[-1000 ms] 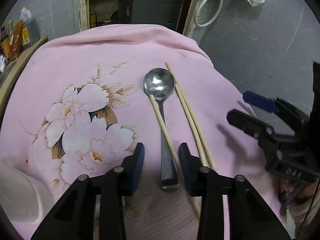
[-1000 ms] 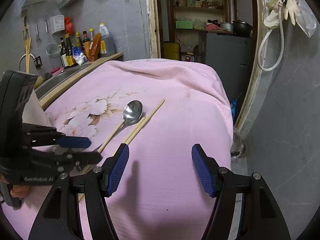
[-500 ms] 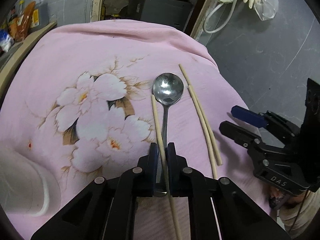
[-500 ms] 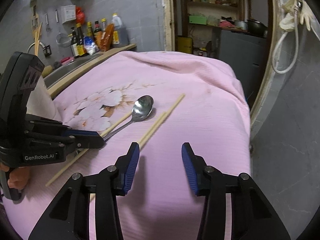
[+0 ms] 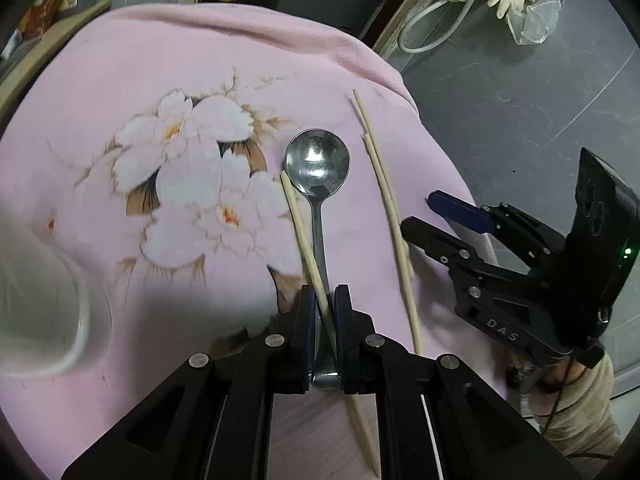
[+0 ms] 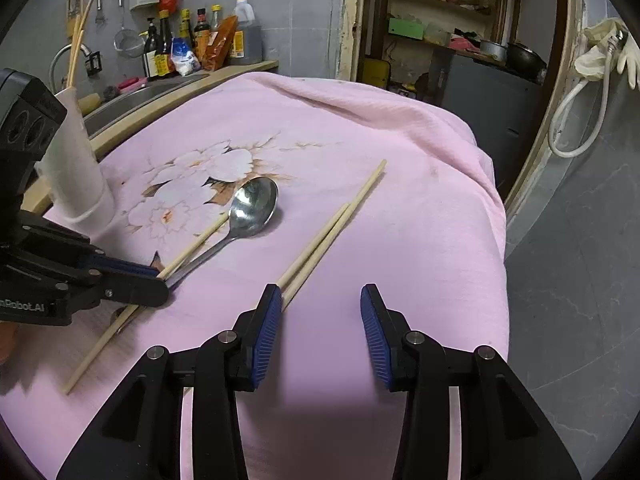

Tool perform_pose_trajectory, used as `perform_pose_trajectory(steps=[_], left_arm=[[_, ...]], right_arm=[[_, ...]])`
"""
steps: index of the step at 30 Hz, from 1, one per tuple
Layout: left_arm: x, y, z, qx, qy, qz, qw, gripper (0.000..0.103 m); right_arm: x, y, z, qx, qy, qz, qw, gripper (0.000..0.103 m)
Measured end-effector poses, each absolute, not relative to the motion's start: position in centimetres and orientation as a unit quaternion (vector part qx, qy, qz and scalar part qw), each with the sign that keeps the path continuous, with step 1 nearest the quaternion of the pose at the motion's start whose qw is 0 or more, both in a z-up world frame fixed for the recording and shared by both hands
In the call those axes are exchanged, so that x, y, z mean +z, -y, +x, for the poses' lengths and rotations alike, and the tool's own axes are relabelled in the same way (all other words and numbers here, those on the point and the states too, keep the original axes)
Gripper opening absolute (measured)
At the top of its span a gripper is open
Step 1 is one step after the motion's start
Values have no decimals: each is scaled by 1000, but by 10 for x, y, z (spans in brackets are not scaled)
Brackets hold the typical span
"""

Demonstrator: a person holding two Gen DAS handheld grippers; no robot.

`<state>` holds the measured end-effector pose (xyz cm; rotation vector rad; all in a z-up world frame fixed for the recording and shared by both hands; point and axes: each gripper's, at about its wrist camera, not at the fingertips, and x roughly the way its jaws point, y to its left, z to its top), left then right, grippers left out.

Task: Organize utensils
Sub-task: 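Grasp a chopstick beside the spoon with the left tool while the right grasps another chopstick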

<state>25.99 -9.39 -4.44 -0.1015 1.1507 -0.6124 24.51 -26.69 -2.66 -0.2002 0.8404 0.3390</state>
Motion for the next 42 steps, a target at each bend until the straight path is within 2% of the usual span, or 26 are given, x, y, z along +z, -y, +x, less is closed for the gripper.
perform_pose_trajectory(steps=[8,12,14,15,18,23,28,34,37,39,42], left_arm=[[-37,81,251,-280,-529,-50,800,6],[-34,76,248,-269,-520,-48,810,6],[-33,75,246,-264,-516,-42,814,5],[-33,74,244,-262,-516,-40,815,4],[-33,74,240,-260,-516,-33,815,3],[-33,80,234,-263,-516,-16,815,3],[-30,82,233,-271,-510,2,816,3],[-30,95,249,-260,-520,18,813,3],[-35,100,259,-260,-527,25,809,4],[-36,104,267,-259,-530,27,807,4],[-39,107,278,-264,-538,21,800,5]], right_arm=[[-27,256,247,158,-415,-119,888,43],[-33,239,251,148,-422,-180,877,45],[-33,238,252,145,-424,-189,874,39],[-32,241,252,144,-424,-188,874,30],[-30,253,248,133,-417,-182,881,11],[-23,269,230,133,-422,-169,880,4],[-23,278,202,147,-447,-175,865,4],[-21,281,217,168,-461,-144,859,8],[-20,272,239,183,-466,-146,853,12],[-17,267,254,189,-469,-145,851,22],[-20,260,280,196,-482,-150,840,23]])
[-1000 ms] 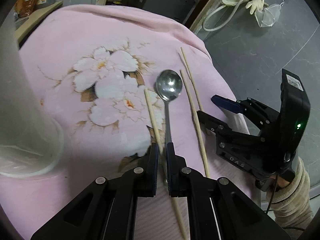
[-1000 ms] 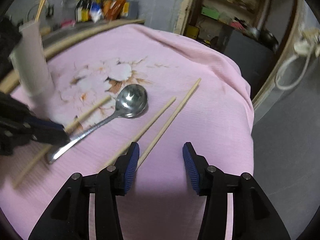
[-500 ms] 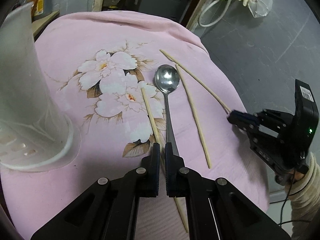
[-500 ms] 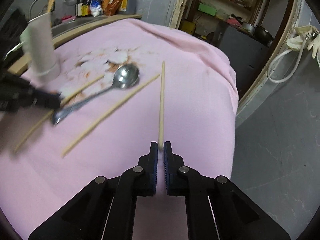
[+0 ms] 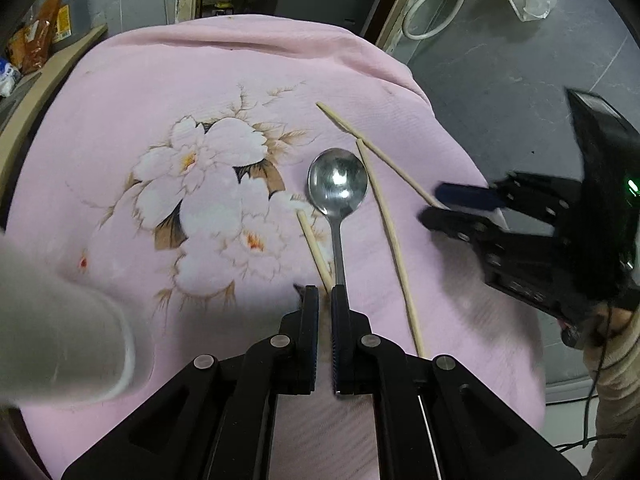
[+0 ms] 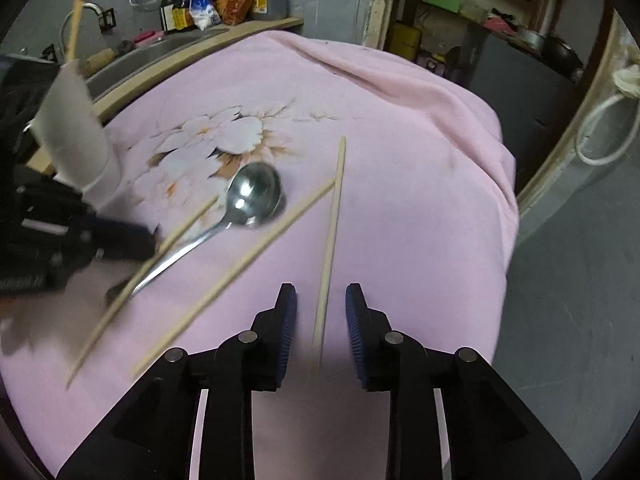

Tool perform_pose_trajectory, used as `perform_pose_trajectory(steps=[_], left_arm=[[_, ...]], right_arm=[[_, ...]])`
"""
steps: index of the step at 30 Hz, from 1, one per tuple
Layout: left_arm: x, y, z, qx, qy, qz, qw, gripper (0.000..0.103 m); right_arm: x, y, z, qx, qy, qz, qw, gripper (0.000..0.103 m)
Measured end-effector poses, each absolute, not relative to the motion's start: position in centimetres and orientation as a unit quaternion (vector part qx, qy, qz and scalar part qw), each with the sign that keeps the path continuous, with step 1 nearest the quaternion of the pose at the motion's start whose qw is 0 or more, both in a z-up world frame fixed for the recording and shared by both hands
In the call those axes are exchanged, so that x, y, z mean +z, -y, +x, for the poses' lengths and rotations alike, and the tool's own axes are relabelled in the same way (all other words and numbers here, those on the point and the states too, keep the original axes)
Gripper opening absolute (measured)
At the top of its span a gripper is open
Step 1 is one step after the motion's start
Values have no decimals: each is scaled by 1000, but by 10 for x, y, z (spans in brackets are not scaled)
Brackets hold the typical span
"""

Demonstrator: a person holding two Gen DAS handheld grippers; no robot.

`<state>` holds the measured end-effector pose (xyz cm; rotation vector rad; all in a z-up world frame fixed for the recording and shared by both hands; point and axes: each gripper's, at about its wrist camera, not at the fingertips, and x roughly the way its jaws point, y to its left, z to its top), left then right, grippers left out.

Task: Organize utensils
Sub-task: 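Grasp a chopstick beside the spoon with the left tool while the right grasps another chopstick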

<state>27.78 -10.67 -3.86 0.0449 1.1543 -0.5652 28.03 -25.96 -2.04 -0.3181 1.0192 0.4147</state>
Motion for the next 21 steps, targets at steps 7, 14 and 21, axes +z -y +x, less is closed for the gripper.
perform_pose_trajectory(steps=[7,14,21], left_arm=[[-43,104,292,-286,-555,-2,781,15],[-41,114,289,-294,-553,11,780,22],[-45,117,288,-278,-549,22,788,9]], right_arm=[[-27,252,325,214,-492,-130,834,31],[-31,257,327,224,-481,-111,840,37],[-32,261,322,224,-471,-110,846,35]])
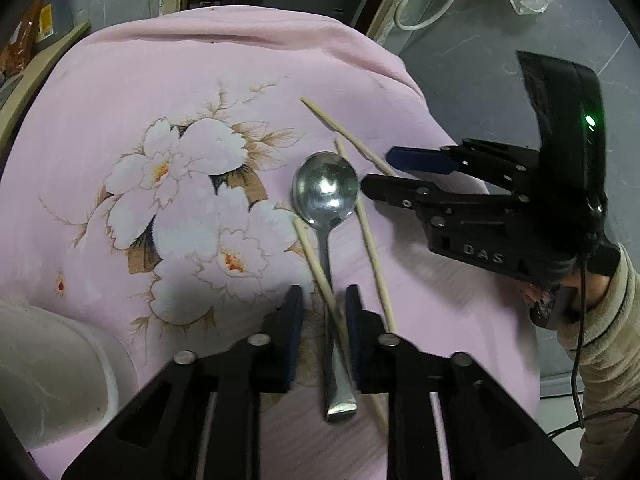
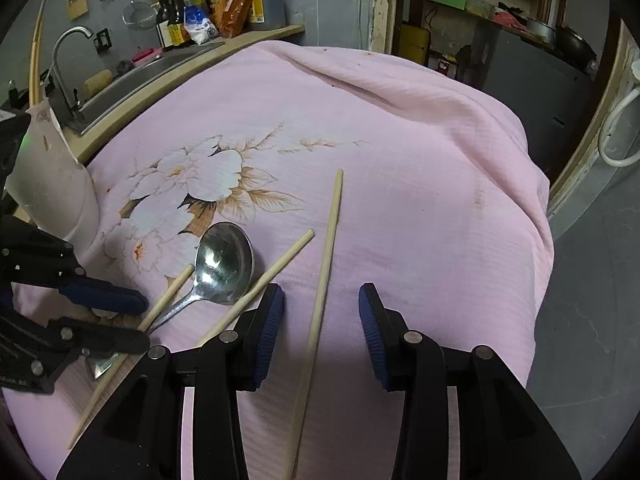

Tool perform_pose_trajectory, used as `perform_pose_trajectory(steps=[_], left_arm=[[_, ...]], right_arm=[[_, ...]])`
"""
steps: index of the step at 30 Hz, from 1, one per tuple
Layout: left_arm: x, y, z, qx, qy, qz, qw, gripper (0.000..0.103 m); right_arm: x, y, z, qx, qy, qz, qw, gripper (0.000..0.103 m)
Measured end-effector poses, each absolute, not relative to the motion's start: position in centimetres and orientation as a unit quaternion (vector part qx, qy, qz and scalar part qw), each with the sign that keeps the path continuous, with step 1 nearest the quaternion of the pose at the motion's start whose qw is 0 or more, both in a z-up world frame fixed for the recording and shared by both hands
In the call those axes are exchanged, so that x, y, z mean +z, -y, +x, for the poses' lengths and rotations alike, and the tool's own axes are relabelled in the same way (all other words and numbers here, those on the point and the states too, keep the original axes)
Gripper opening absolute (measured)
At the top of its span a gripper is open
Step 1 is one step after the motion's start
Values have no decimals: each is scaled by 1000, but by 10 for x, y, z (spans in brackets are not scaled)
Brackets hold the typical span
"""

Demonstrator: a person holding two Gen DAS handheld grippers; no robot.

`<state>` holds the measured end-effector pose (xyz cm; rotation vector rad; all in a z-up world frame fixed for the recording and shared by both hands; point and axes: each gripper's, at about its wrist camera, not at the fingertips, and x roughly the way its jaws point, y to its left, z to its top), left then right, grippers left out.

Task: Organize utensils
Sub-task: 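Grasp a chopstick beside the spoon with the left tool while the right grasps another chopstick, then lift both chopsticks toward the white holder with the left and right tools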

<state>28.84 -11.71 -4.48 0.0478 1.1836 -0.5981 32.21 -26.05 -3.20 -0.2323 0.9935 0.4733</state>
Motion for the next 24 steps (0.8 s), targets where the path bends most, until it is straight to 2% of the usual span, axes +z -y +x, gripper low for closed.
perform_pose_trajectory(steps=[1,6,8,14,17,21,23,24], left_arm=[[-46,114,289,-276,-551,16,788,7],[-45,102,290,-266,-547,-3,794,4],[-44,100,288,-263,-545,-1,796,4],[-40,97,274,-251,-544,33,800,3],[-40,104,274,-248,-548,61,796,3],[-43,113,275,-242,-559,103,786,4],[-44,116,276,-243,-561,117,783,4],[-45,116,277,-242,-562,117,782,4]], right_arm=[[-32,261,320,223,-469,-110,847,33],[-28,265,312,226,-466,-91,851,11],[-27,267,307,224,-464,-90,852,7],[-23,263,287,215,-468,-133,847,5],[-23,259,294,222,-486,-145,833,9],[-28,252,320,220,-511,-130,821,37],[-31,241,331,212,-510,-154,819,45],[-32,237,335,211,-509,-159,819,45]])
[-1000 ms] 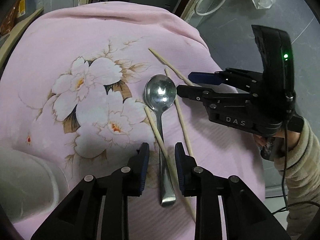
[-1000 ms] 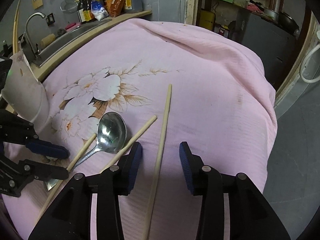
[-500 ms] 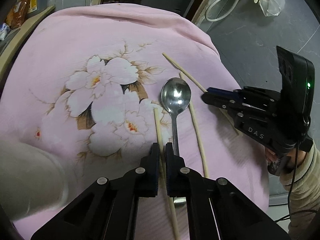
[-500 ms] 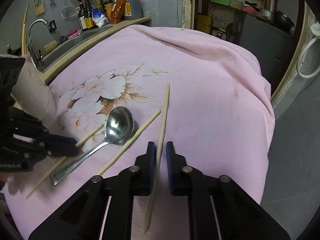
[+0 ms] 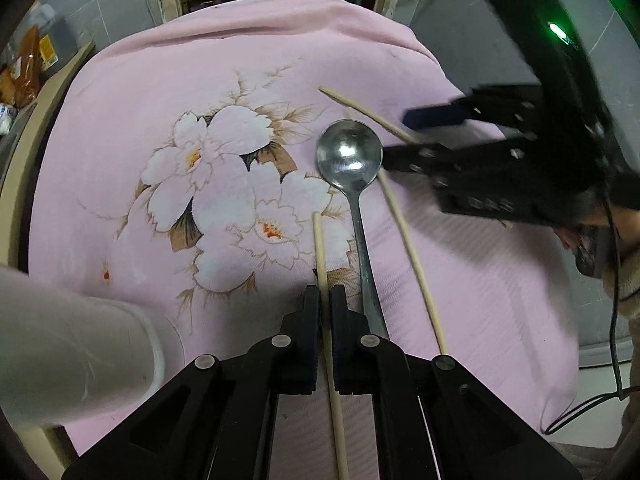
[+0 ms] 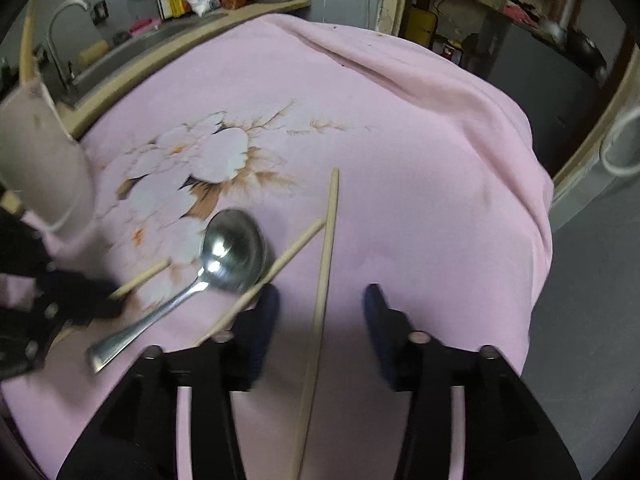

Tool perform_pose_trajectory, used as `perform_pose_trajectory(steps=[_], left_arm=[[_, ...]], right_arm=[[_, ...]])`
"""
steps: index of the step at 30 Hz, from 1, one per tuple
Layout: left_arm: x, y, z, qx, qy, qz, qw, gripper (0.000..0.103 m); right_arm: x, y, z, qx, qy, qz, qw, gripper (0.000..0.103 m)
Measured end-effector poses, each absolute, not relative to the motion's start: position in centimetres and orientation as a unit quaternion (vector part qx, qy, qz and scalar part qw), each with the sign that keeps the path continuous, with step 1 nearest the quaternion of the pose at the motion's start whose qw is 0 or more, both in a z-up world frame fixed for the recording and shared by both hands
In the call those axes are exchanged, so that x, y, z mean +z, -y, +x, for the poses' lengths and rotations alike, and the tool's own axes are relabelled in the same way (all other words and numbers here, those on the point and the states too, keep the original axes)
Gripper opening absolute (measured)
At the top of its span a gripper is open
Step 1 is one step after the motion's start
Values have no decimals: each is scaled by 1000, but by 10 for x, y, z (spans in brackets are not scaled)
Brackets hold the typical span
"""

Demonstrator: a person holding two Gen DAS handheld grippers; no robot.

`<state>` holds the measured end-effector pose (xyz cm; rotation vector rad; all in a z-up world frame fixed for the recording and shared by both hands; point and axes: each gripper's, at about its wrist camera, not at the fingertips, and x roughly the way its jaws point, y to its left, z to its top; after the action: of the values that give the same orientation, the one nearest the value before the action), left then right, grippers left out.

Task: Organize utensils
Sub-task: 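Lift both chopsticks toward the white holder with the left and right tools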

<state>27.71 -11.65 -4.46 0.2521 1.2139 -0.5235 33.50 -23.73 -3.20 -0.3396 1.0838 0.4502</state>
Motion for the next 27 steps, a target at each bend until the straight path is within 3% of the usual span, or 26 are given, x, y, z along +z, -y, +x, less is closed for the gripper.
perform_pose_trajectory(steps=[1,5,9,18,27], left_arm=[[-45,116,277,-243,-561,115,783,4],[-46,115,270,-241,-543,118,796,3],[-42,114,262,-237,-524,94,813,2],[4,104,224,-221,-386,54,894,2],[51,91,194,-193,-239,-3,952,2]], right_arm=[[-33,236,339,211,-509,-155,820,43],[-32,239,341,210,-506,-124,828,13],[-26,243,327,200,-489,-109,842,3],[-2,271,264,162,-360,-43,918,2],[43,257,175,62,-102,-69,990,2]])
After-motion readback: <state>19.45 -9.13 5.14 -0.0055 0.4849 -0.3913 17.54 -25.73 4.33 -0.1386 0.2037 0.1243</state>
